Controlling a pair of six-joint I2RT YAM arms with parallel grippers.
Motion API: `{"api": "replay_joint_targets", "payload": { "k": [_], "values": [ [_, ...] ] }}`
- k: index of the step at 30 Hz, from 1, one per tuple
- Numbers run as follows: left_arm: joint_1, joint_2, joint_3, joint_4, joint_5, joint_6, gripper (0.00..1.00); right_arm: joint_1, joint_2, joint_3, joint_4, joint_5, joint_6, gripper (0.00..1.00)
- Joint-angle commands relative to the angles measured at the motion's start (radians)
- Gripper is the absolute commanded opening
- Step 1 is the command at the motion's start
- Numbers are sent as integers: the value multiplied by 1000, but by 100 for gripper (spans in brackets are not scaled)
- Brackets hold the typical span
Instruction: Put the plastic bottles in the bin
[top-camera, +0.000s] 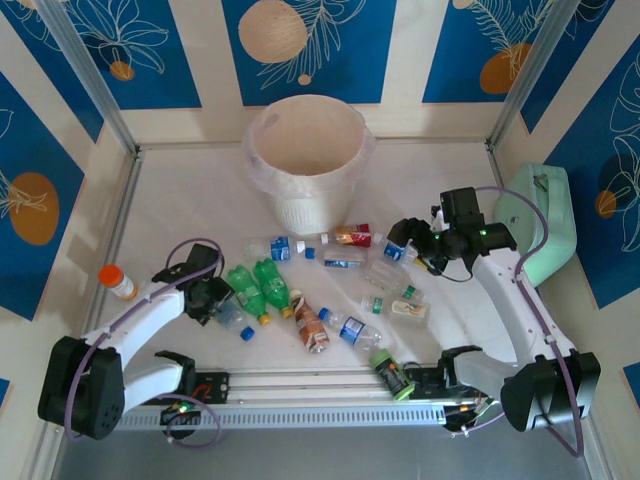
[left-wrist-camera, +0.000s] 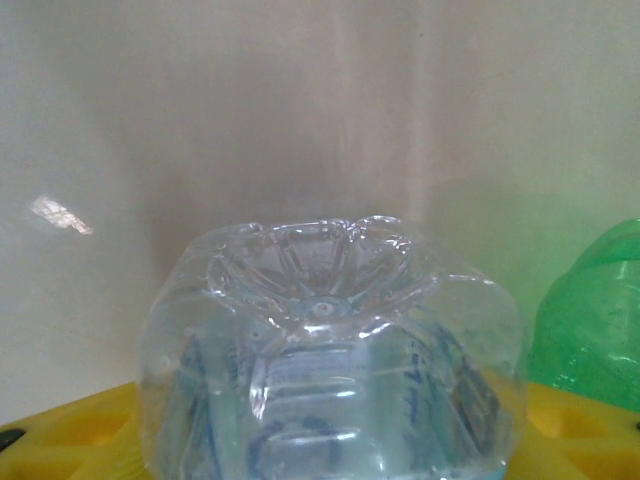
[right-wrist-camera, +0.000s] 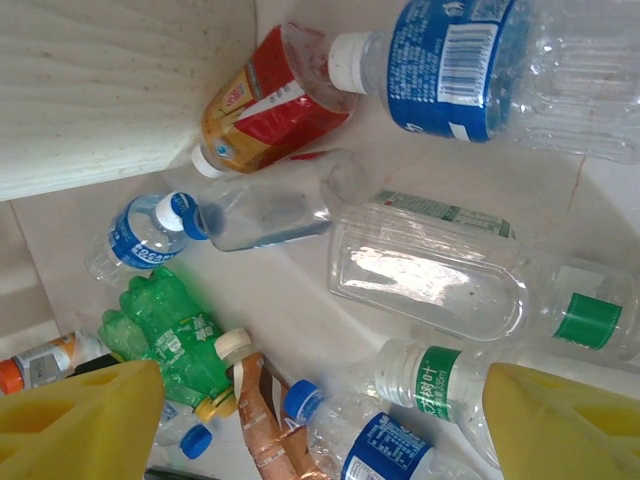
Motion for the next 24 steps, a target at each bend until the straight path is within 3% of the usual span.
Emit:
{"api": "replay_joint_targets", "payload": {
  "k": [1, 9, 14, 19, 24],
  "values": [
    [10, -31, 12, -32, -7, 0, 58, 12, 0, 48, -23, -4, 5, 84],
    [11, -114, 58, -107, -20, 14, 52, 42, -16, 124, -29, -5, -1, 84],
    [11, -186, 152, -186, -21, 15, 51, 125, -56, 194, 10, -12, -32, 84],
    [13, -186, 363, -236, -29, 91, 52, 275, -65, 295, 47, 10, -84, 84],
    [14, -62, 726, -267, -32, 238, 52, 429, -21, 412, 64, 9, -132, 84]
  ]
}}
